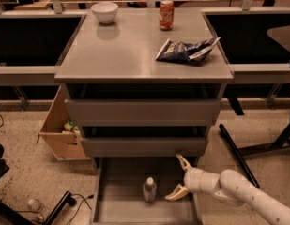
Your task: Pick blue plastic bottle from bottom drawer and place on counter
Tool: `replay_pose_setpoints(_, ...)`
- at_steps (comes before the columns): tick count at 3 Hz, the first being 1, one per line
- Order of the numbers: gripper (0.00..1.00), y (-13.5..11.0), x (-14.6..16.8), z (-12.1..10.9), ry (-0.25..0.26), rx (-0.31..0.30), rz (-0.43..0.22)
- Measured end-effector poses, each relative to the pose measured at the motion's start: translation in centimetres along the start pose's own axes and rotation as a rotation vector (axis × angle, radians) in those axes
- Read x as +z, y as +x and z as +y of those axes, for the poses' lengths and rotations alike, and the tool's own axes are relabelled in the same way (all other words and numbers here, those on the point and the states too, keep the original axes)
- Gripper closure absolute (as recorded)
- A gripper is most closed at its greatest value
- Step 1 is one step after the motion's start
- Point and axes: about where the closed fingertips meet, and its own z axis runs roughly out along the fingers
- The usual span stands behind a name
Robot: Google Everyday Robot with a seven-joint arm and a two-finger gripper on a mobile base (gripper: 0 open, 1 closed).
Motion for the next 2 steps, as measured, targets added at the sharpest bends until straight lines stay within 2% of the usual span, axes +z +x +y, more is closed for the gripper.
replay_pose_setpoints(1, 0.0, 1.9, 4.5, 2.1, -0.055, -0.014, -0.017)
replay_pose_setpoints(2, 0.0, 4.2, 9.0, 2.9, -0.104, -0.008, -0.035)
